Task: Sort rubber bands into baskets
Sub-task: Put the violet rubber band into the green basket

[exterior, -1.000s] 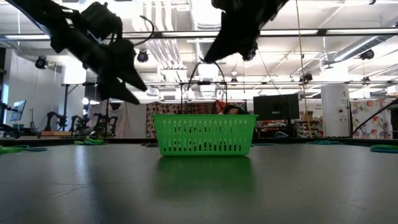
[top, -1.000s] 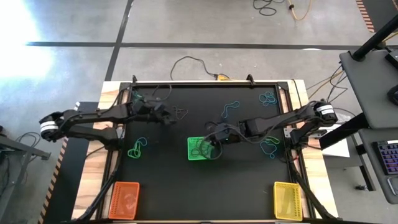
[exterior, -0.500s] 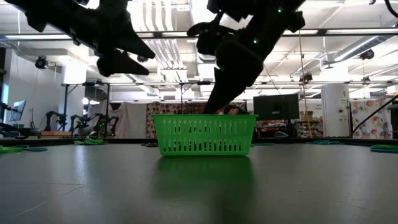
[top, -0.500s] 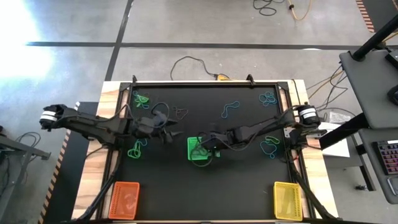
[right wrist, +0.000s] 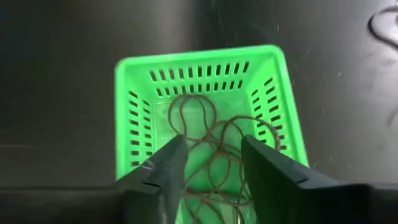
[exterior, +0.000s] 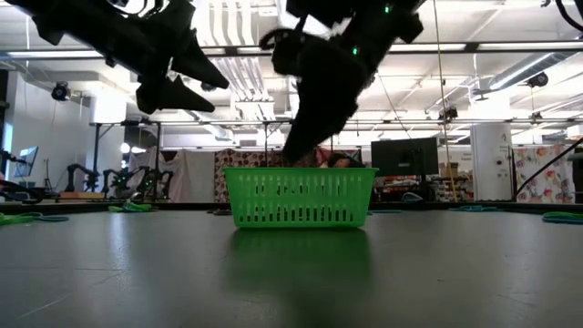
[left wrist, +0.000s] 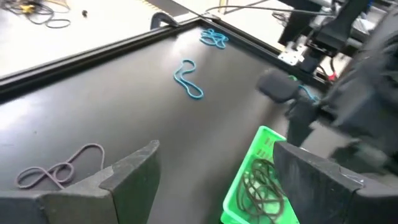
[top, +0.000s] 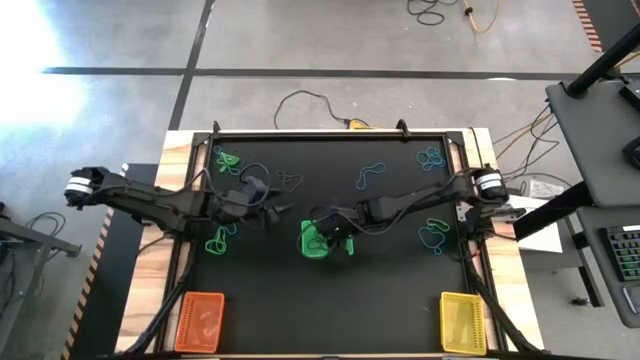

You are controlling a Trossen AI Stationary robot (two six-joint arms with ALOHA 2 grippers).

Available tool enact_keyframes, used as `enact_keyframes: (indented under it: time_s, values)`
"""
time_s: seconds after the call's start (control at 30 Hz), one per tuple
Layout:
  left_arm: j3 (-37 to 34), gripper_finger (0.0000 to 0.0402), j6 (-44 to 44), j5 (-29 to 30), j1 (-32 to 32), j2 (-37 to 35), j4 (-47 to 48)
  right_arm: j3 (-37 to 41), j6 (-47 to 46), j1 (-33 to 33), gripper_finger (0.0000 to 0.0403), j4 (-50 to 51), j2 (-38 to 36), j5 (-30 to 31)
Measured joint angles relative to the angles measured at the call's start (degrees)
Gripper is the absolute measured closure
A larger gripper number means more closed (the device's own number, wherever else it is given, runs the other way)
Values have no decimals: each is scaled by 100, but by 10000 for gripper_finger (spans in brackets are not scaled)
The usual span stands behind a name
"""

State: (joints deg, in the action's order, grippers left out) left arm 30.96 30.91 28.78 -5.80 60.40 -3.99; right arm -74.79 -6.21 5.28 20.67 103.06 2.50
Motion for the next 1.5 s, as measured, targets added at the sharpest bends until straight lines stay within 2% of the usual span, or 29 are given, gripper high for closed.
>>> enact_keyframes:
  time_s: [0.17,0.3,0.53,0.77,0.93,1.13,1.27,1.5]
  values:
    - [0,112,70,141,0,139,-76,-16,114,25,202,281,-214,-161]
    - [-2,112,266,212,72,248,-77,-15,163,77,177,661,-570,-23]
    - [-2,112,389,412,558,428,-52,79,215,456,152,758,-1313,1253]
    - [-2,111,438,435,1684,961,141,661,-70,946,138,706,-1803,2044]
    - [-2,106,-150,103,2265,1646,-526,1406,-518,1170,131,159,-2118,2158]
    - [9,106,-191,-131,2762,2544,-937,2191,-674,1234,131,-473,-2433,2160]
    - [21,106,-319,-731,2900,3022,-1724,2375,-672,1220,131,-671,-2551,2188]
    - [17,117,-301,-677,3167,3781,-2050,2501,-681,1222,131,-947,-2587,2211]
